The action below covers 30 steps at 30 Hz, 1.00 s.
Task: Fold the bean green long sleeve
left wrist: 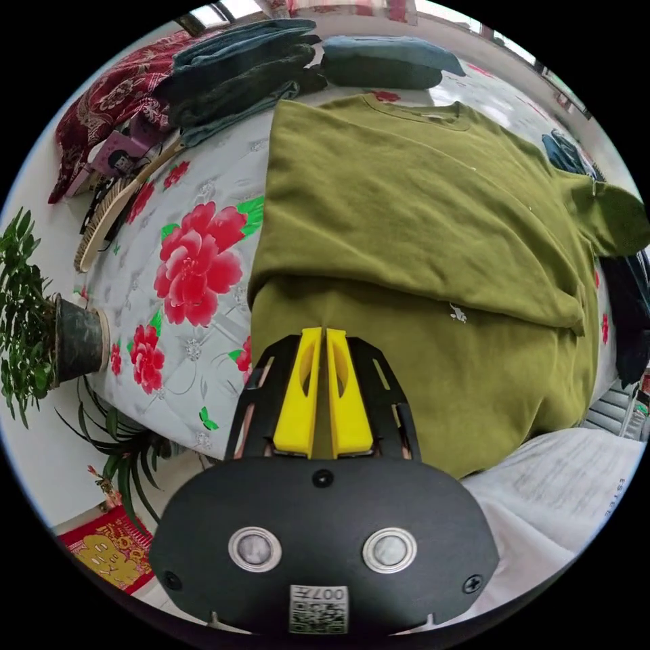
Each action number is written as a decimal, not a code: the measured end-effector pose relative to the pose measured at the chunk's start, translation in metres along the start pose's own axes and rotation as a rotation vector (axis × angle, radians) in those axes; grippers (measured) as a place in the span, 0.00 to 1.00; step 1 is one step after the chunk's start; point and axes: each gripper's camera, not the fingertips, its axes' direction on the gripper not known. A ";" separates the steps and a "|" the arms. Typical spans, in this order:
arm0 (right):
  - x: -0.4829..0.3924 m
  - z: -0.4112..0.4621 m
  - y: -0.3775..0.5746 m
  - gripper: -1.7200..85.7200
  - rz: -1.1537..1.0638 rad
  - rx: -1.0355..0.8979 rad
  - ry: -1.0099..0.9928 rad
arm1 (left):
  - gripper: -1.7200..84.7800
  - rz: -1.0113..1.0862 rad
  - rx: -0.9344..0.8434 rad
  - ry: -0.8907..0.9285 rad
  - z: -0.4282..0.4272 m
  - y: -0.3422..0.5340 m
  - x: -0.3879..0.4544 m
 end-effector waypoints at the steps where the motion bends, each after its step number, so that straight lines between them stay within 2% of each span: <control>1: -0.033 -0.008 0.000 0.02 -0.094 0.018 -0.062 | 0.01 -0.029 0.042 0.027 -0.012 0.010 -0.012; 8: -0.211 -0.063 0.059 0.02 -0.455 0.058 -0.592 | 0.01 -0.105 0.187 0.214 -0.050 0.077 -0.068; 10: -0.266 -0.064 0.111 0.02 -0.542 0.001 -0.738 | 0.01 -0.109 0.209 0.283 -0.053 0.093 -0.079; 12: -0.305 -0.052 0.157 0.02 -0.598 -0.068 -0.801 | 0.01 -0.105 0.215 0.322 -0.052 0.101 -0.087; 15: -0.370 -0.013 0.242 0.02 -0.724 -0.256 -0.835 | 0.01 -0.102 0.191 0.350 -0.047 0.107 -0.100; 17: -0.401 0.017 0.294 0.02 -0.821 -0.377 -0.808 | 0.01 -0.095 0.185 0.374 -0.046 0.110 -0.109; 19: -0.428 0.060 0.353 0.02 -0.925 -0.579 -0.744 | 0.01 -0.079 0.182 0.406 -0.047 0.115 -0.121; 22: -0.442 0.096 0.386 0.02 -0.922 -0.752 -0.771 | 0.01 -0.067 0.187 0.424 -0.051 0.127 -0.138; 26: -0.461 0.113 0.409 0.04 -0.961 -0.799 -0.823 | 0.01 -0.055 0.176 0.418 -0.054 0.143 -0.156; 30: -0.480 0.134 0.447 0.06 -1.009 -0.986 -0.934 | 0.01 -0.055 0.147 0.423 -0.054 0.154 -0.175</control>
